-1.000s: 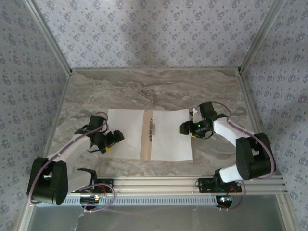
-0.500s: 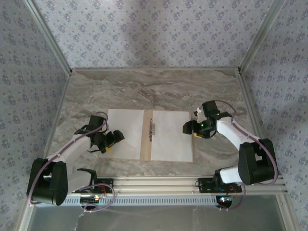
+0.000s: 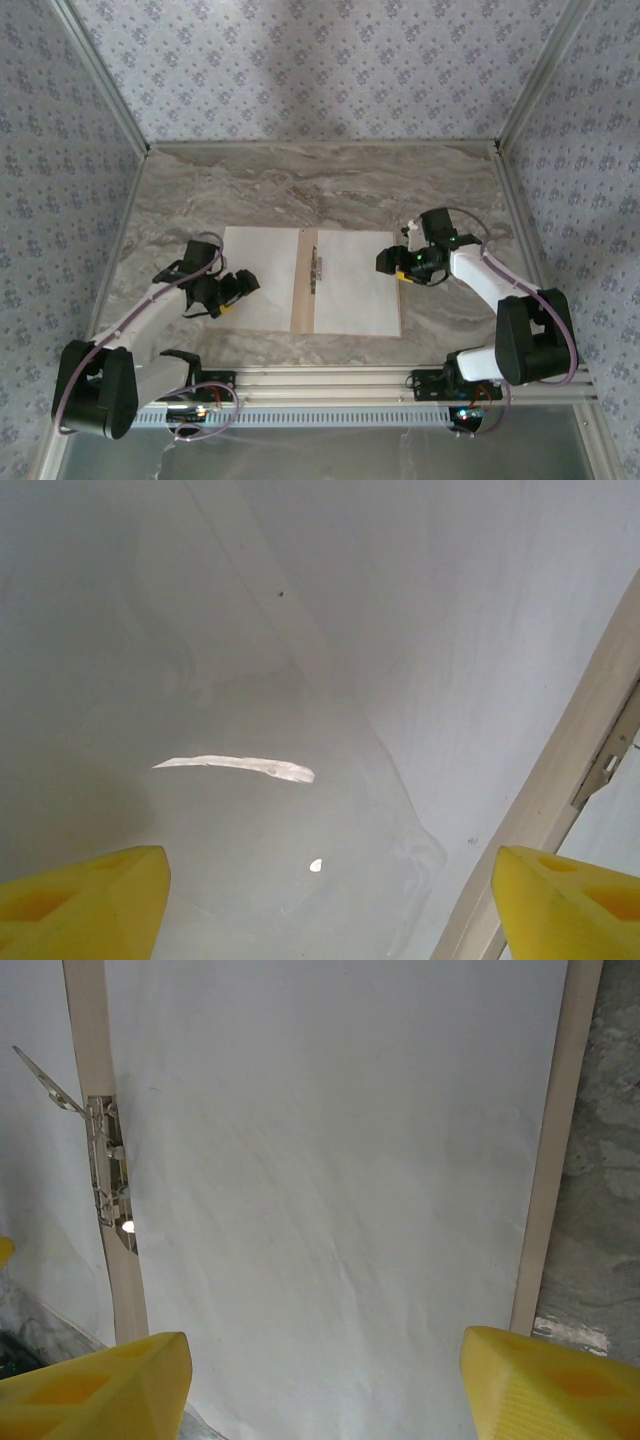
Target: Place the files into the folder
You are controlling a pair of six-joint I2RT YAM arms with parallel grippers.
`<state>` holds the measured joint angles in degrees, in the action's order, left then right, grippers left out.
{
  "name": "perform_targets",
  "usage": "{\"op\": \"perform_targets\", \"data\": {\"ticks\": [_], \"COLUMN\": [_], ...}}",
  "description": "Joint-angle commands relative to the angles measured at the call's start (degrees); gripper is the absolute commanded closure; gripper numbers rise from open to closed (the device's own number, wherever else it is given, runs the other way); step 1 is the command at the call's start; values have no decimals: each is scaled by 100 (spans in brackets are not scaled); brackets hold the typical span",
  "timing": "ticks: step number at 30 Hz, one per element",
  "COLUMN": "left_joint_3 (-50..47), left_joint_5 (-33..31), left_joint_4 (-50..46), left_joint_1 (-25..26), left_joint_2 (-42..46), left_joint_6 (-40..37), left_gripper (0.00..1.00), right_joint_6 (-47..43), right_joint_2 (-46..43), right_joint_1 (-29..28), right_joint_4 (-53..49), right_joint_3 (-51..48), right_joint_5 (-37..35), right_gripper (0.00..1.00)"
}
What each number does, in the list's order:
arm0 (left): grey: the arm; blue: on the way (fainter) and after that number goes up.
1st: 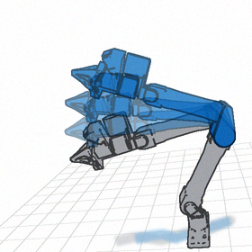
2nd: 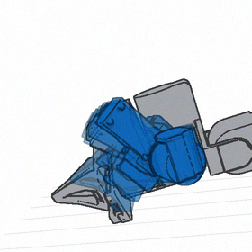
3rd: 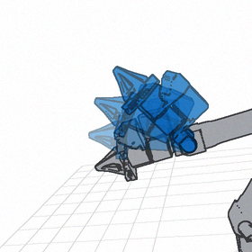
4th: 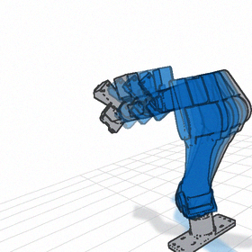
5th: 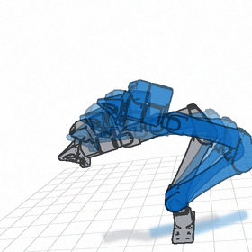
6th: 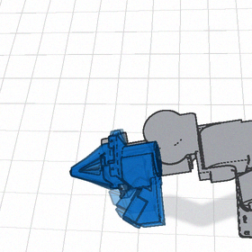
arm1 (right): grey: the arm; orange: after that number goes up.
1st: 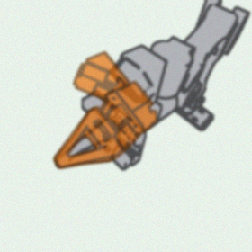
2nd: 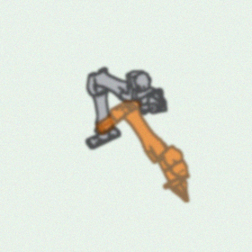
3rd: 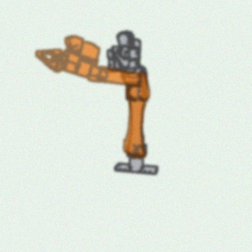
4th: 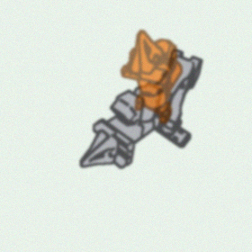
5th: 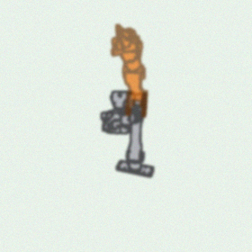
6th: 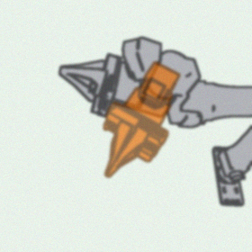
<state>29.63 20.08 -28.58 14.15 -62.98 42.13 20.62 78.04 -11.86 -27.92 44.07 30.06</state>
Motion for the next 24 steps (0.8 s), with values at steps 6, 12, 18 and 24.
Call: {"op": "perform_targets", "data": {"ticks": [6,12,18,24], "left_joint_3": [-154,-300,-476,-315], "left_joint_5": [-259,-378,-559,-539], "left_joint_4": [276,667,1115,1190], "left_joint_1": [513,946,1400,1498], "left_joint_2": [-44,-214,-318,-537], "left_joint_6": [542,1037,1537,1552], "left_gripper": [16,16,16,16], "right_joint_6": [126,133,126,99], "right_joint_2": [-263,-268,-324,-386], "right_joint_1": [46,62,143,210], "right_joint_4": [-21,-30,-97,-182], "right_joint_3": [38,12,-66,-102], "right_joint_5": [175,227,246,259], "right_gripper": [27,27,26,26]}}
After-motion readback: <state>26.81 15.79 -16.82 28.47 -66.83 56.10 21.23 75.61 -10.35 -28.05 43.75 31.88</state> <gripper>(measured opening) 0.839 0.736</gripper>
